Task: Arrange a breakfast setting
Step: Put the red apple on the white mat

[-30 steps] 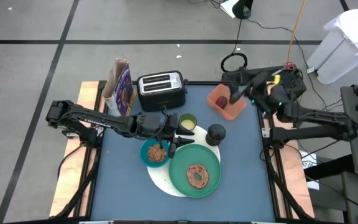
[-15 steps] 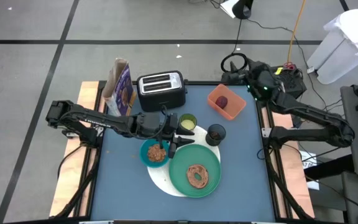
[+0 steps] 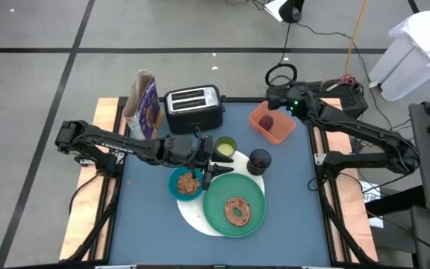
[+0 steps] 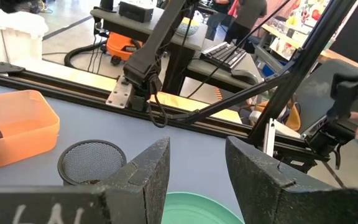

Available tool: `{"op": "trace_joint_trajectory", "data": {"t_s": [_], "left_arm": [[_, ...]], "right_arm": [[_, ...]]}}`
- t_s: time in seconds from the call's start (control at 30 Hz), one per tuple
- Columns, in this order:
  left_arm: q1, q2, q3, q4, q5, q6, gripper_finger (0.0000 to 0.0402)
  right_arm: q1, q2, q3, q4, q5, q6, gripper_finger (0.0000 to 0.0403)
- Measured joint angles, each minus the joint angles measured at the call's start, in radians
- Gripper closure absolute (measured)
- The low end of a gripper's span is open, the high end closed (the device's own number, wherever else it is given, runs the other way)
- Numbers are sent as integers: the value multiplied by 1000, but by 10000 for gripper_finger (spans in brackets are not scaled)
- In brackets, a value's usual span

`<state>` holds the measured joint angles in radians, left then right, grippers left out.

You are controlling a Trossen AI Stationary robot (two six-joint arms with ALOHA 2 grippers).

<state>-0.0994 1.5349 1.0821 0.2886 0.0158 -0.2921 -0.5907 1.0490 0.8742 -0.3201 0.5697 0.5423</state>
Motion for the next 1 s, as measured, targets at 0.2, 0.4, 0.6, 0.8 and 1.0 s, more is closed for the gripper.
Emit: {"op": "trace_joint_trajectory", "data": {"t_s": [0.2, 0.4, 0.6, 0.8, 1.0], "left_arm": [[0, 0, 0, 0, 0, 0, 240], [0, 0, 0, 0, 0, 0, 240], [0, 0, 0, 0, 0, 1, 240], [0, 0, 0, 0, 0, 1, 240], [0, 0, 0, 0, 0, 1, 240]], "right_arm": [[0, 35, 0, -58, -49, 75, 53], [0, 49, 0, -51, -155, 70, 53], [1, 50, 0, -76, -156, 256, 53], [1, 85, 0, -133, -156, 368, 53], [0, 163, 0, -138, -208, 419, 53]]}}
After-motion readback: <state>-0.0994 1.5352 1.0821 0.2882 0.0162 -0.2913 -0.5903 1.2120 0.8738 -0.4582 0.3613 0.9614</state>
